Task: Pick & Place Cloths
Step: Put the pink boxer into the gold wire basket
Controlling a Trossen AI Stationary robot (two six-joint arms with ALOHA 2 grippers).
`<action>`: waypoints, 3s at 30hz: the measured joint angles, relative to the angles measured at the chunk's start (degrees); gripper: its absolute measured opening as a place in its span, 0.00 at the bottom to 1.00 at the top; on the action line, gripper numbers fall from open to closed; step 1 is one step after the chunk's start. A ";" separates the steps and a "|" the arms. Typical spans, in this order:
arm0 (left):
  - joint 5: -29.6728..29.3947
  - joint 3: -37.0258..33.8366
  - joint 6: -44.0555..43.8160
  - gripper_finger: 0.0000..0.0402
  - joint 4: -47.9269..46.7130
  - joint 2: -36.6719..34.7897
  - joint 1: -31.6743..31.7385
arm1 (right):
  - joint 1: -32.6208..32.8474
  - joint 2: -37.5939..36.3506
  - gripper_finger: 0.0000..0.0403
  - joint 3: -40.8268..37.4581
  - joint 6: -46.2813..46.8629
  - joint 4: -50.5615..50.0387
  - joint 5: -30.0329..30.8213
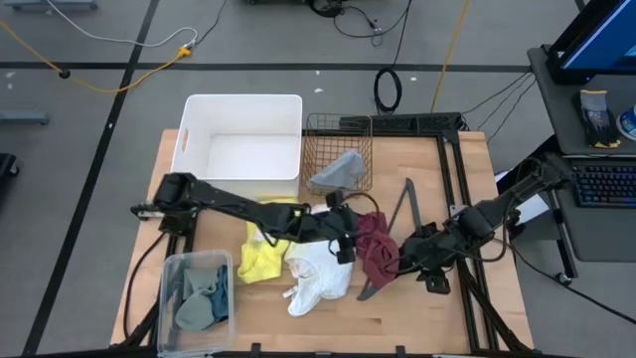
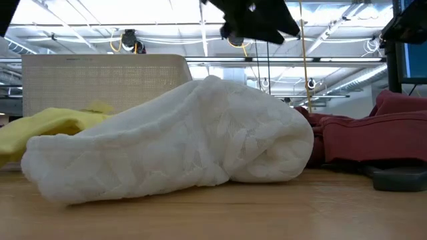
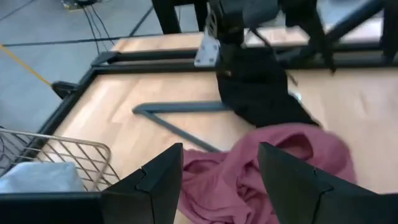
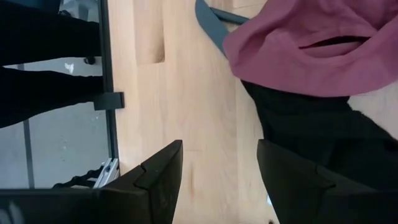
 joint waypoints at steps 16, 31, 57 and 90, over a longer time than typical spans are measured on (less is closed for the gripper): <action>2.56 0.00 1.02 0.53 3.61 9.53 0.69 | 0.66 0.01 0.49 0.00 -0.39 -0.45 -0.03; 4.69 0.02 -2.06 0.53 0.99 14.17 1.27 | 0.64 0.06 0.49 0.00 -0.24 -0.03 0.06; 7.62 0.00 -6.81 0.01 4.79 7.33 1.11 | 0.64 0.03 0.49 -0.01 -0.70 1.75 0.87; 5.08 0.04 16.65 0.00 11.60 -23.03 -3.96 | -3.45 -5.89 0.51 0.00 -56.96 59.58 29.85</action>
